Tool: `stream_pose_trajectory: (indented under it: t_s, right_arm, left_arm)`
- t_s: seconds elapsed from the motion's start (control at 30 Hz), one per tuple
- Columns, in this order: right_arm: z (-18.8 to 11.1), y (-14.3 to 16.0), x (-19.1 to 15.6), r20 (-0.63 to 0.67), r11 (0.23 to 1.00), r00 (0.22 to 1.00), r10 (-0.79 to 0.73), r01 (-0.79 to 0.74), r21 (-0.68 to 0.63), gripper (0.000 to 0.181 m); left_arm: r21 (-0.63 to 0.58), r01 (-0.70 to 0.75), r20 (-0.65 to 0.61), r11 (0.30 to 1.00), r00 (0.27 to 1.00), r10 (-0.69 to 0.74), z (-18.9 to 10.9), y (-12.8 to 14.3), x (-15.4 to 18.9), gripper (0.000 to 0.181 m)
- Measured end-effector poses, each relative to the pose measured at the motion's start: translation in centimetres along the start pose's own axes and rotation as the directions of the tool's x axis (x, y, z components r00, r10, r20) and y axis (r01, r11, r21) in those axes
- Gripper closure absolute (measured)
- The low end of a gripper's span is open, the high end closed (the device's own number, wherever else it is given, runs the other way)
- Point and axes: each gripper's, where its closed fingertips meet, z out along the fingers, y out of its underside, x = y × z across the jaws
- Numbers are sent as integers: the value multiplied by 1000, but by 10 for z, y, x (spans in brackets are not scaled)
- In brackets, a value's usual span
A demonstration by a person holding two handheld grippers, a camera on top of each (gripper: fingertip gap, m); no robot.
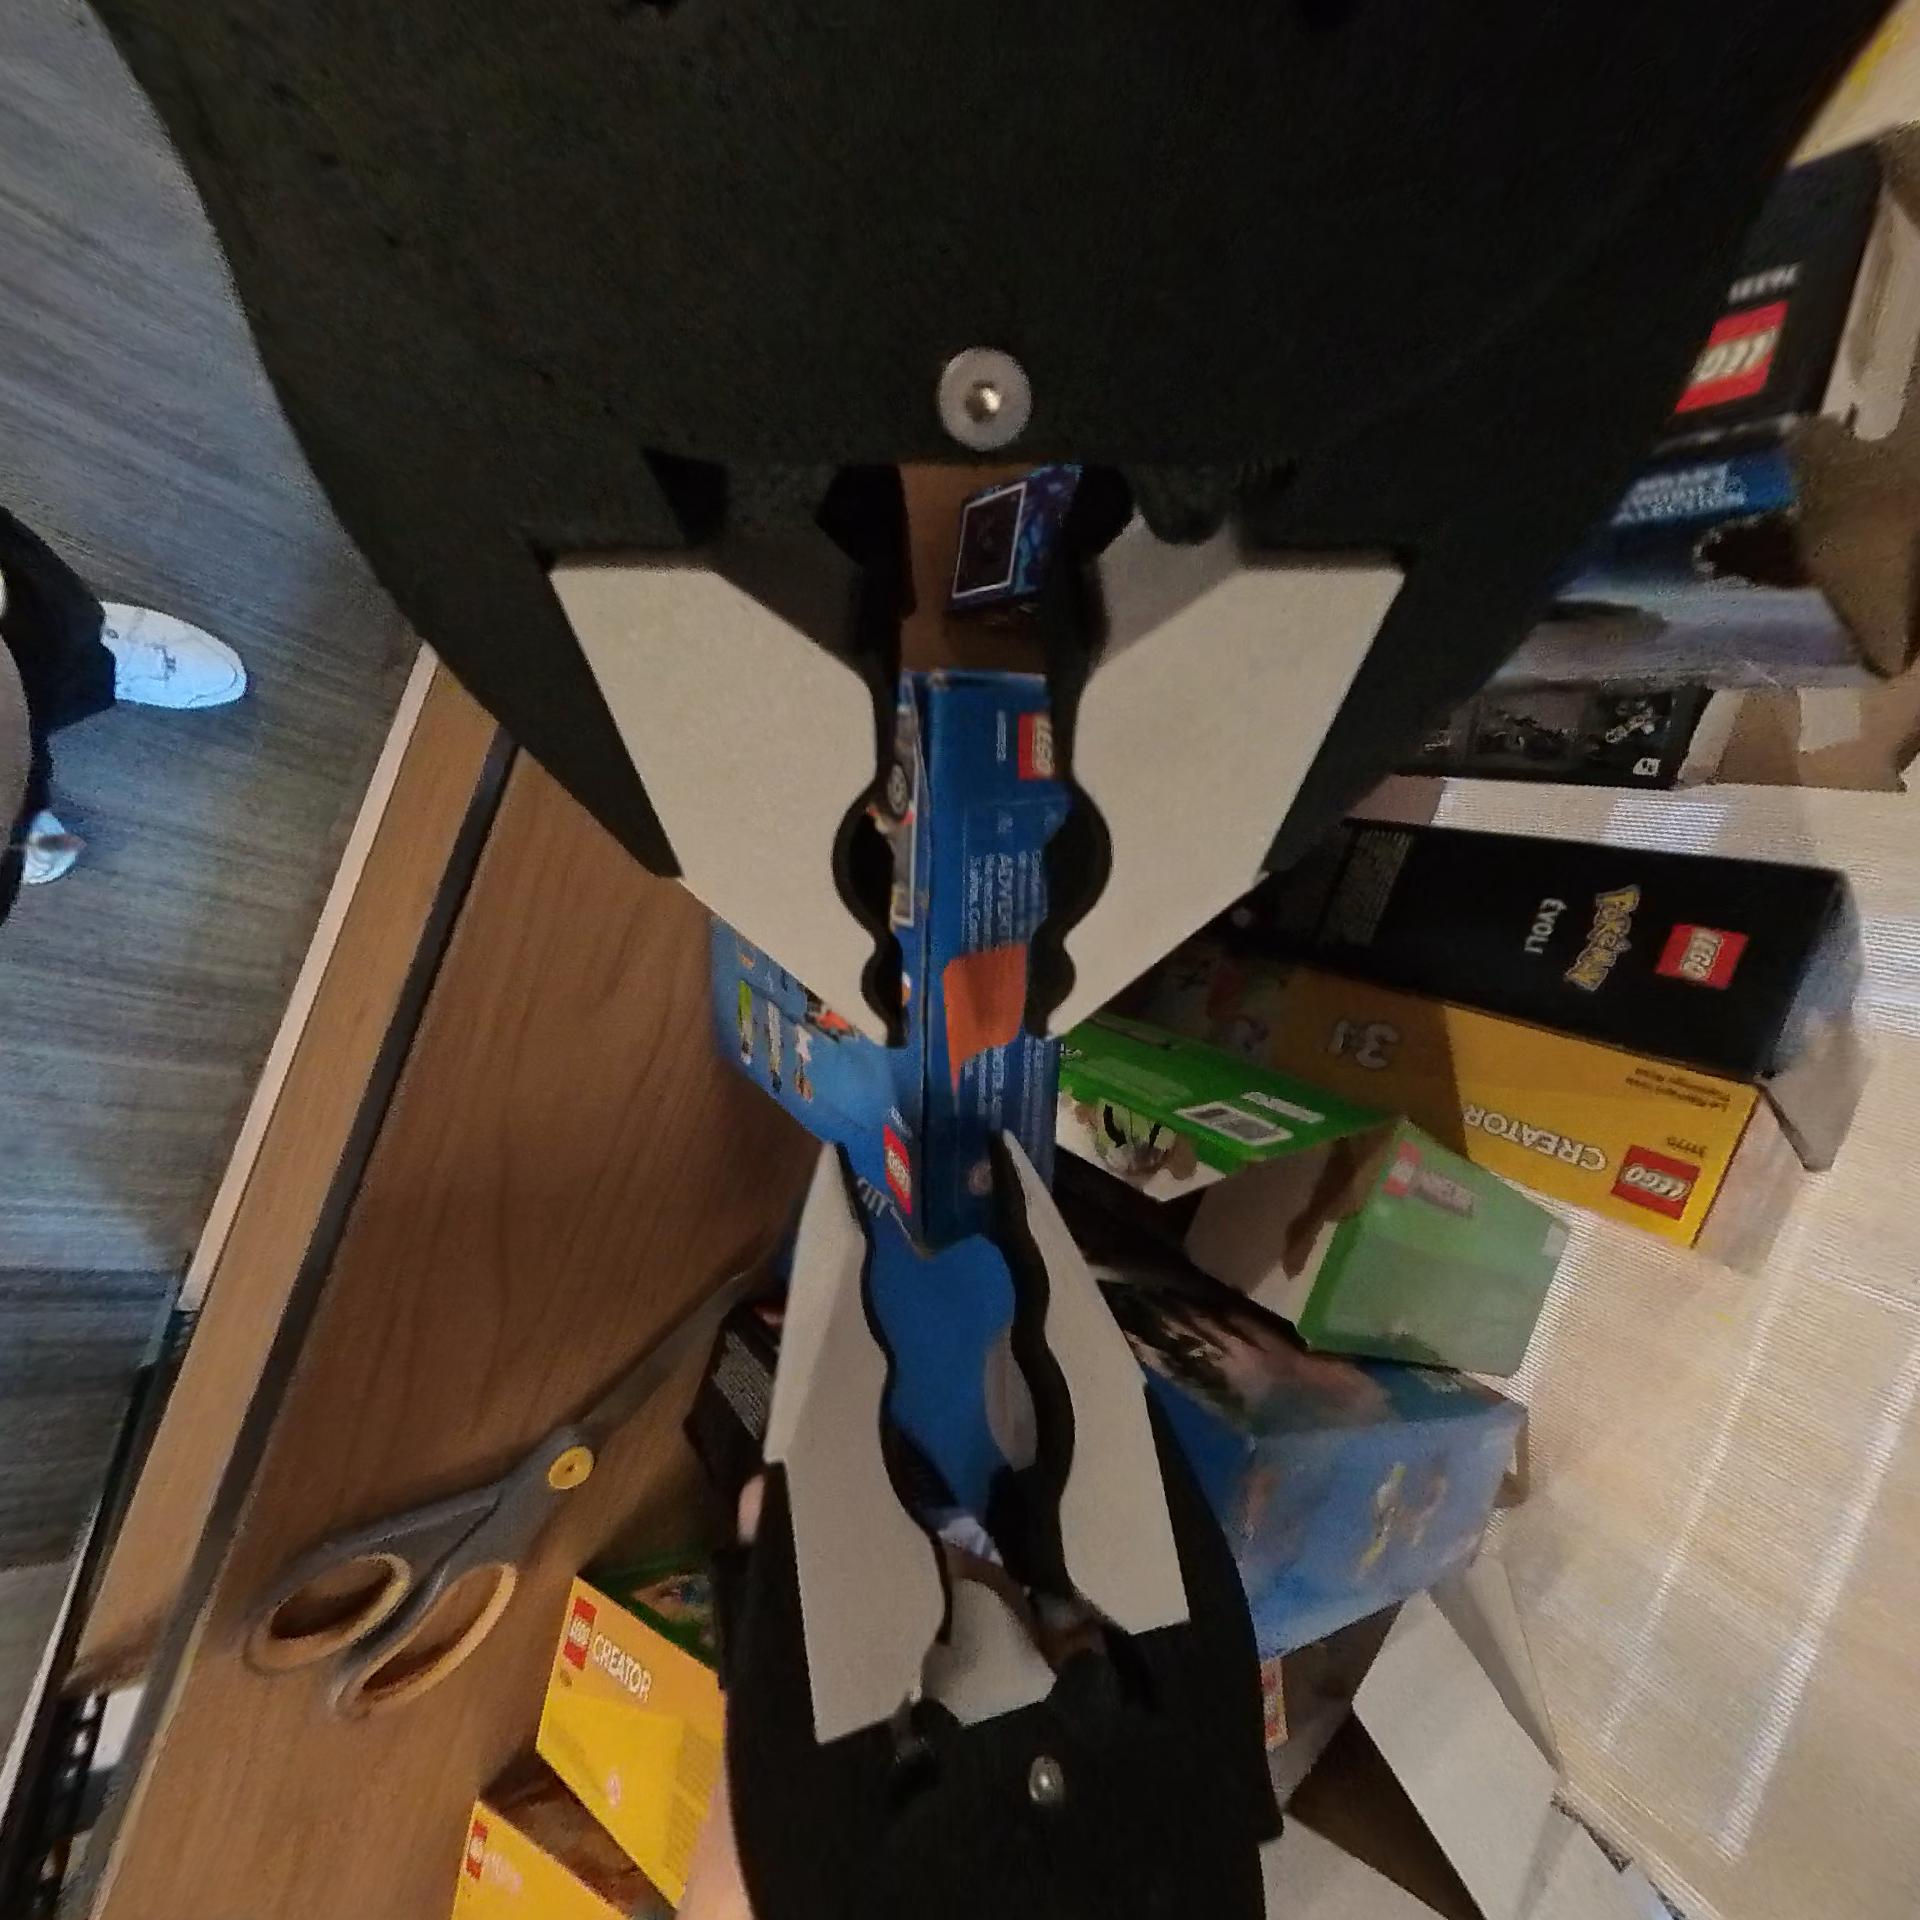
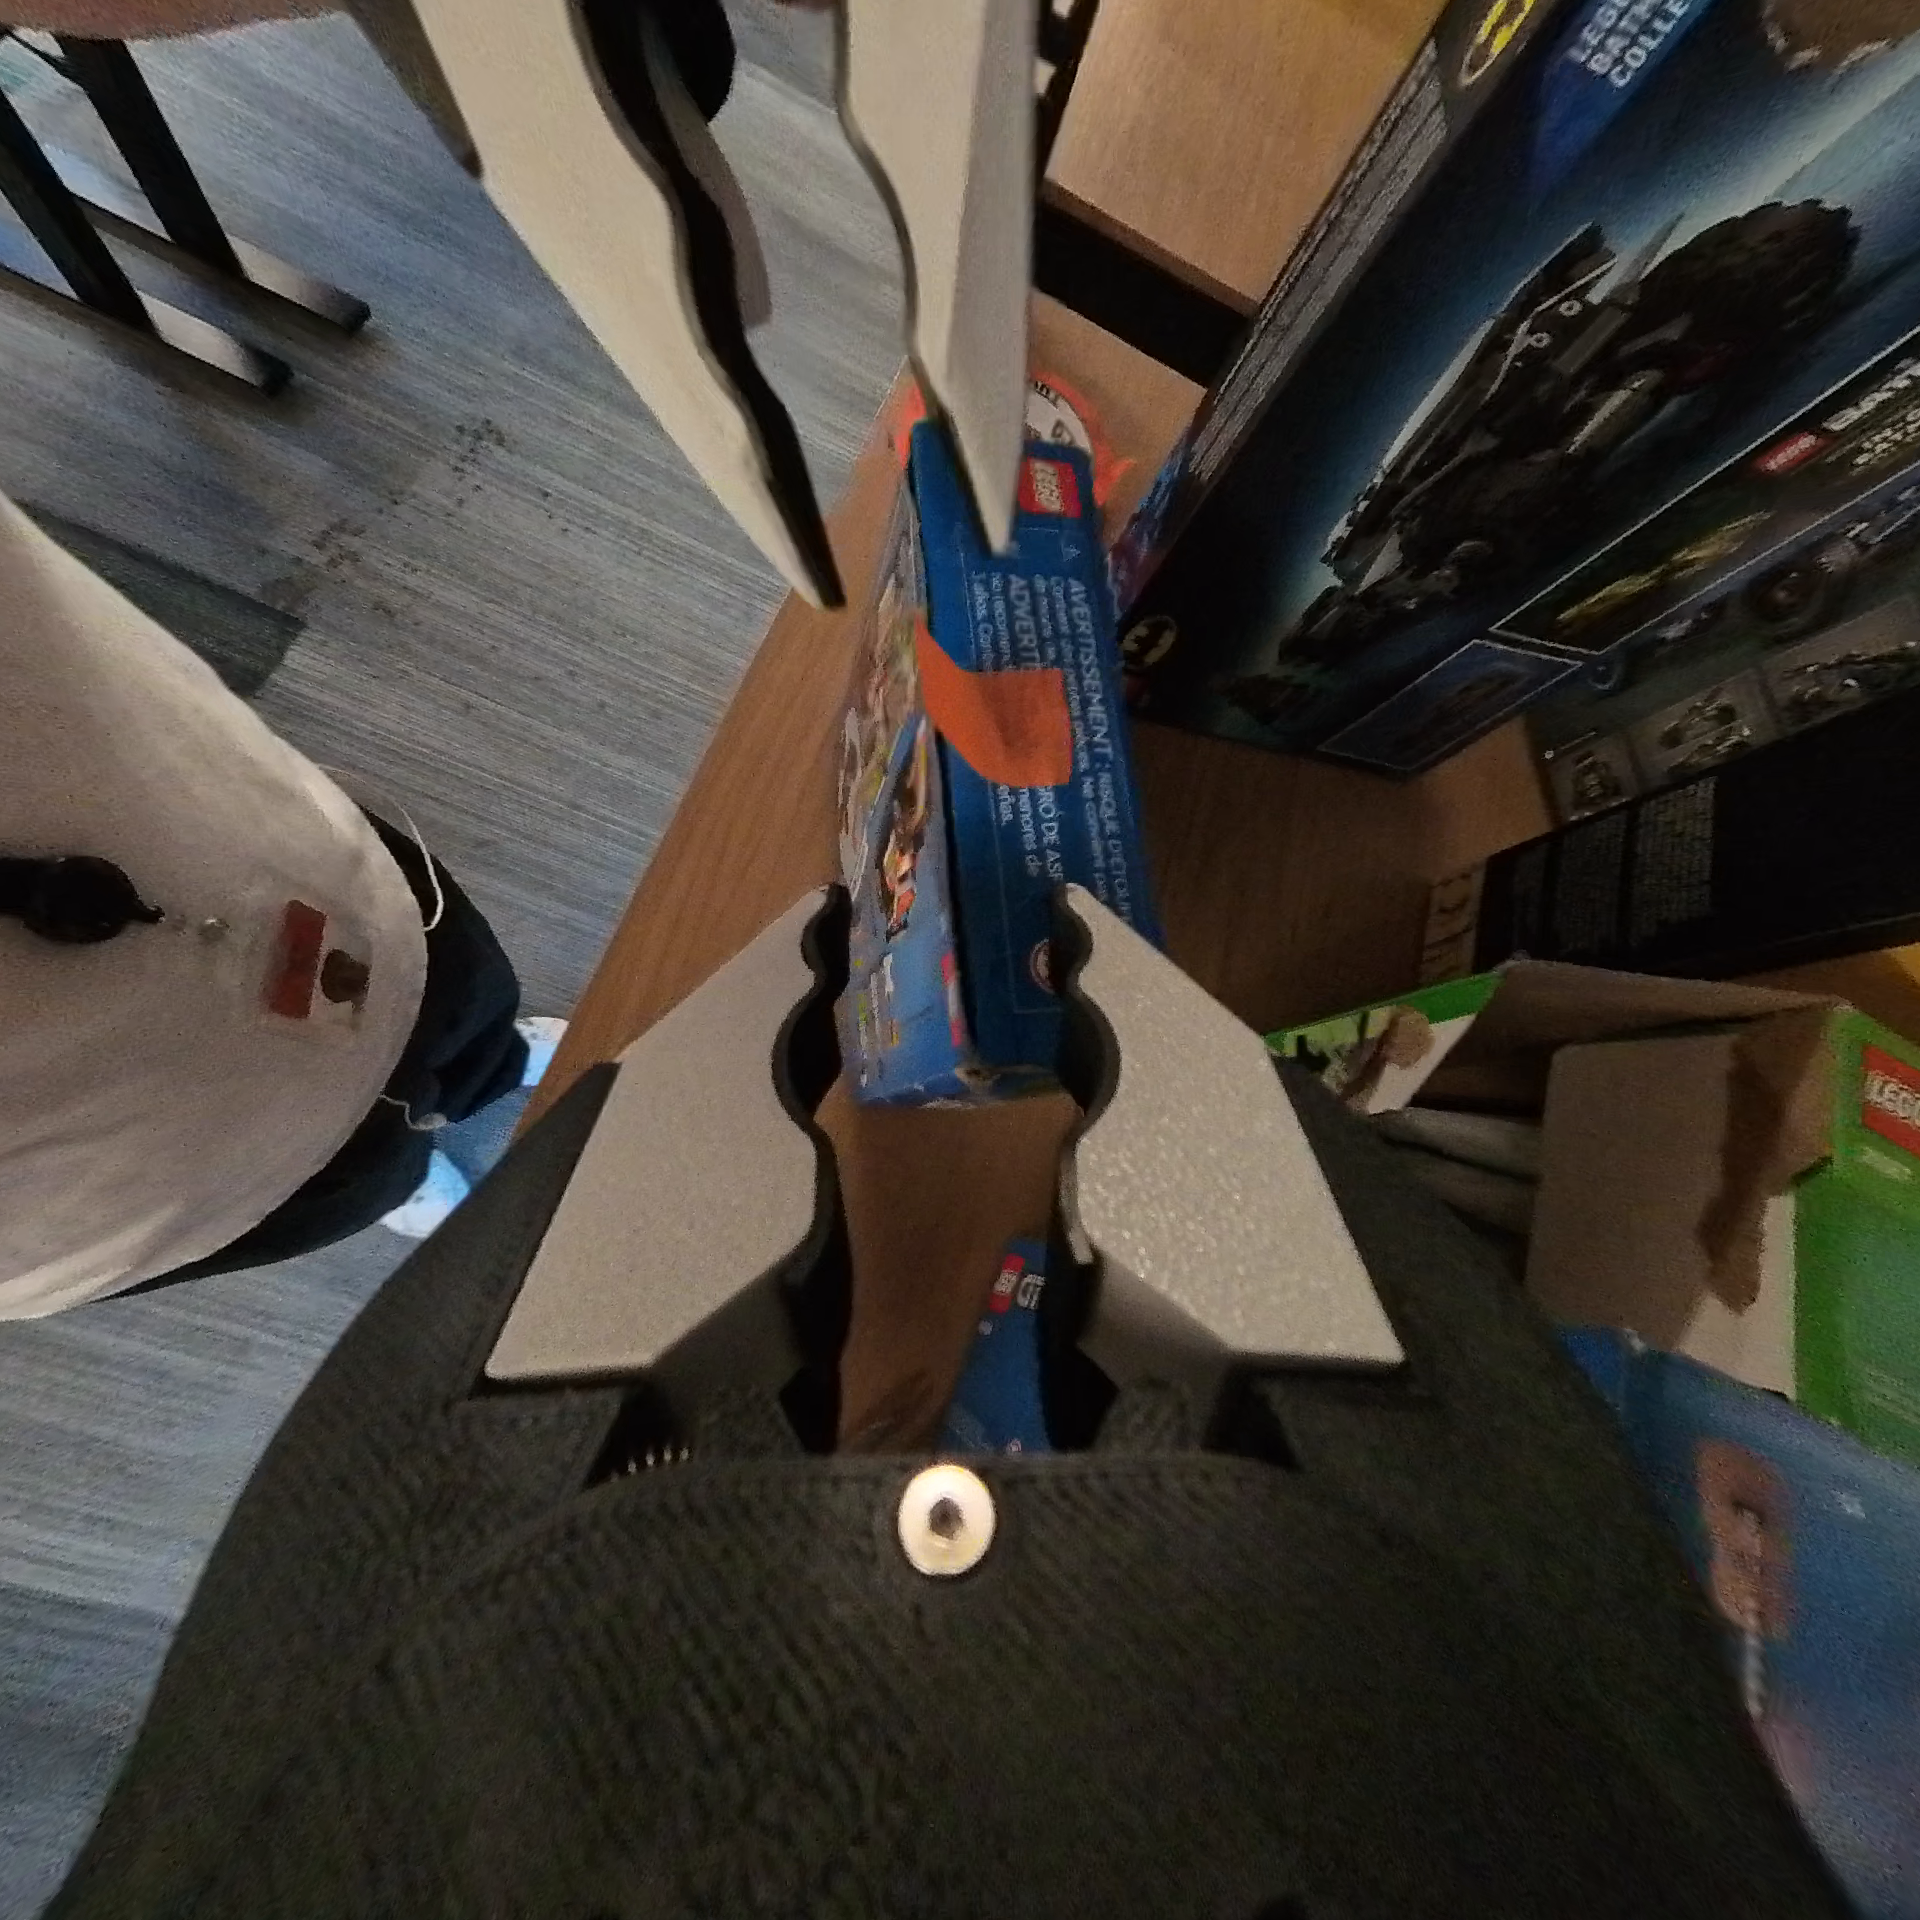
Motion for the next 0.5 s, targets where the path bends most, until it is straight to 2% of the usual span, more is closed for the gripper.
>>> stream_pose_trajectory:
  t_s: [0.2,0.33,0.37,0.5]
  right_arm:
    - [1,0,2,-86,998,994,-69,68,-12,140]
    - [5,2,3,-99,997,992,-78,75,-32,139]
    - [5,1,2,-98,996,992,-81,78,-32,141]
    - [4,0,3,-114,996,990,-88,84,-36,149]
  left_arm:
    - [-70,-14,-7,997,1000,14,22,1,2,162]
    - [-94,-64,45,993,997,69,25,3,1,176]
    - [-101,-83,56,991,994,89,25,3,2,181]
    - [-121,-112,70,986,990,121,24,3,8,181]
